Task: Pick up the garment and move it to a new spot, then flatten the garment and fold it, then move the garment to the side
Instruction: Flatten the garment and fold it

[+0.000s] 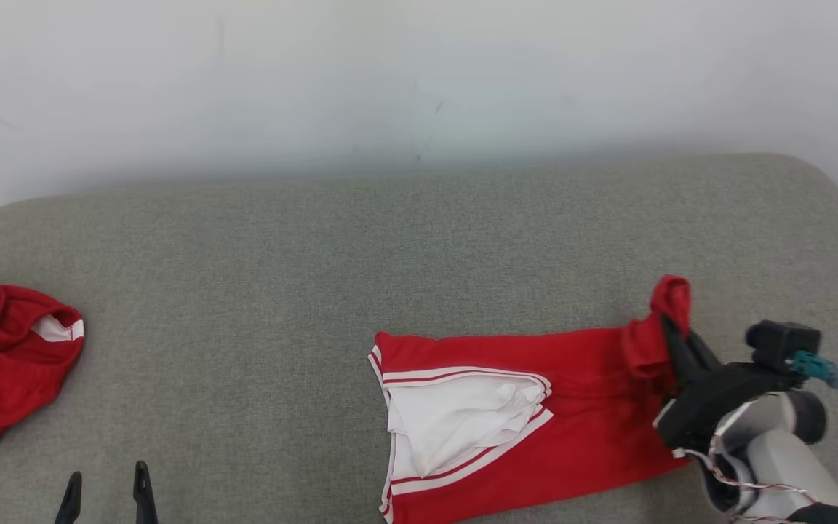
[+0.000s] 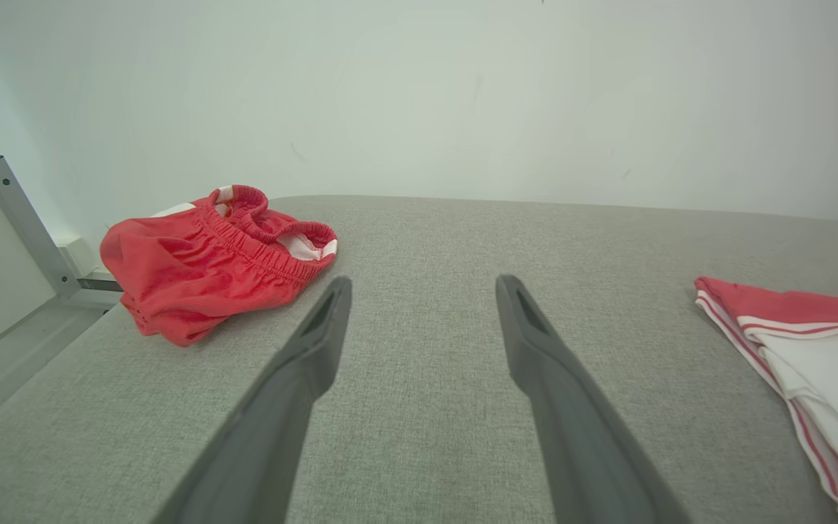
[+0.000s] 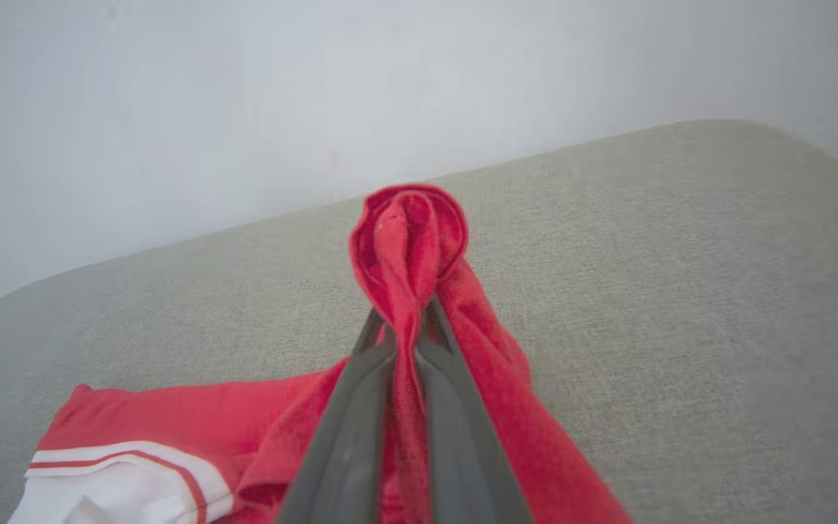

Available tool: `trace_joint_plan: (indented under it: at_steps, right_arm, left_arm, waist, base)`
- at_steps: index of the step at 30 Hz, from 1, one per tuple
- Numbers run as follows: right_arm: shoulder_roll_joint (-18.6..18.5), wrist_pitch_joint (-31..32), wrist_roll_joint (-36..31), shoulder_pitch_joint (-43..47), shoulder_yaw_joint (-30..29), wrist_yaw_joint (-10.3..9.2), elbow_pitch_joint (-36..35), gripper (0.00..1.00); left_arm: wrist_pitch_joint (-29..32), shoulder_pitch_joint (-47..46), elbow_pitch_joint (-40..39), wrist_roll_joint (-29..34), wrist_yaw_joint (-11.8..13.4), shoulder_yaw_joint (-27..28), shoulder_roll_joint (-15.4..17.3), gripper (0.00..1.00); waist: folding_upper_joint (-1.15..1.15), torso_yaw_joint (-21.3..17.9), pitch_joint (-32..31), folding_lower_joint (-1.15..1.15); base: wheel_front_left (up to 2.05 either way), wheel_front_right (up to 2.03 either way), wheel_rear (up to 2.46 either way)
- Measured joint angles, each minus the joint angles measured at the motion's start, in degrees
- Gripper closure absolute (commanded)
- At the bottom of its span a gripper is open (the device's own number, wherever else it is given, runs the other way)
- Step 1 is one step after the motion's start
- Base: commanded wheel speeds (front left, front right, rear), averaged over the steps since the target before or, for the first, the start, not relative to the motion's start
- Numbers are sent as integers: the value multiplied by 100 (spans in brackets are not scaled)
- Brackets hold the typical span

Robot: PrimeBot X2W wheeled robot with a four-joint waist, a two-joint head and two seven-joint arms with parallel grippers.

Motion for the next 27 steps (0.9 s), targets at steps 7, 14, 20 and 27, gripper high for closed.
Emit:
trace_joint_plan:
  at_steps: [7,14,20,27]
  right_arm:
    - [620,349,144,69,643,0,-716,100]
    - [1172,520,237,174,1182,0,-871,100]
    - [1366,443,264,121,1523,0,-619,100]
    - [1436,204,191,-64,1679,0,13,100]
  left_arm:
    - [0,-37,76,-2,0,-168,0,0]
    - [0,-87,176,-45,0,-303,0,0]
    - [0,-142,264,-89,0,-390,-1,0]
    - [0,-219,325,-135,0,-457,-1,0]
  waist:
    - [0,138,-16,0]
    - [0,386,-33,0]
    - [0,555,-6,0]
    - [0,712,48,0]
  base:
    - [0,0,0]
    - [0,0,0]
    - [0,0,0]
    - [0,0,0]
